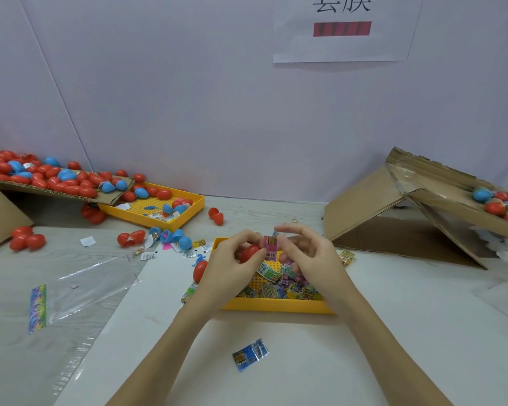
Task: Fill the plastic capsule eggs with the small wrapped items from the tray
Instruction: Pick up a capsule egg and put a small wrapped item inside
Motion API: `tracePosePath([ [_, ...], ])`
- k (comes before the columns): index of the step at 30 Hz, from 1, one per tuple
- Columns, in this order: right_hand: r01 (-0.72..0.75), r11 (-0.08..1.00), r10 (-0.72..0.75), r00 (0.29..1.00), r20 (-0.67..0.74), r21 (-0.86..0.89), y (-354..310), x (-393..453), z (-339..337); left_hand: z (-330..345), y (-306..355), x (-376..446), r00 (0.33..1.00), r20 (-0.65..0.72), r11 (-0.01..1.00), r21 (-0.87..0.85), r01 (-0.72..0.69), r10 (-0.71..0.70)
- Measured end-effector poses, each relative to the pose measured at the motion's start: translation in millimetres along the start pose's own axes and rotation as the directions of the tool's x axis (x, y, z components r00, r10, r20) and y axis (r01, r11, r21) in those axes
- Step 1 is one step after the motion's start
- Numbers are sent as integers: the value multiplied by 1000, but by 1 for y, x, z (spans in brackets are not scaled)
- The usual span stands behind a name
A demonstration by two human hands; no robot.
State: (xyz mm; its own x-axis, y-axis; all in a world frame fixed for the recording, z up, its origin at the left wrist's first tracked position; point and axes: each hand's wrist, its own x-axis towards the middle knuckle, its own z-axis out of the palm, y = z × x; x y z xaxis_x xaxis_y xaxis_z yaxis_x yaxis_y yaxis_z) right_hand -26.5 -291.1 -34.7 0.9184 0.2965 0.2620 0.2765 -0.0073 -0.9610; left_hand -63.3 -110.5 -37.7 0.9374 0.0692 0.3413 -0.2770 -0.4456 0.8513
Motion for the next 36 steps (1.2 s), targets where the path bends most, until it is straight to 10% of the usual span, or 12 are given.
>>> tracePosePath([
  [5, 69, 980, -62, 997, 41, -187, 7, 0, 2, 0, -2, -4, 994, 3, 977, 184, -106, 107],
  [14, -150, 945, 176, 982, -69, 290, 0, 0, -3, -4, 2, 0, 999, 31, 992, -122, -7, 11],
  [28, -85, 993, 101, 971, -218, 83, 8, 2, 0, 9, 3, -5, 997, 67, 988, -153, -25, 36],
  [36, -186, 923, 240, 962, -127, 337, 6, 3, -5, 9, -1, -4, 999, 21, 995, -93, -38, 40],
])
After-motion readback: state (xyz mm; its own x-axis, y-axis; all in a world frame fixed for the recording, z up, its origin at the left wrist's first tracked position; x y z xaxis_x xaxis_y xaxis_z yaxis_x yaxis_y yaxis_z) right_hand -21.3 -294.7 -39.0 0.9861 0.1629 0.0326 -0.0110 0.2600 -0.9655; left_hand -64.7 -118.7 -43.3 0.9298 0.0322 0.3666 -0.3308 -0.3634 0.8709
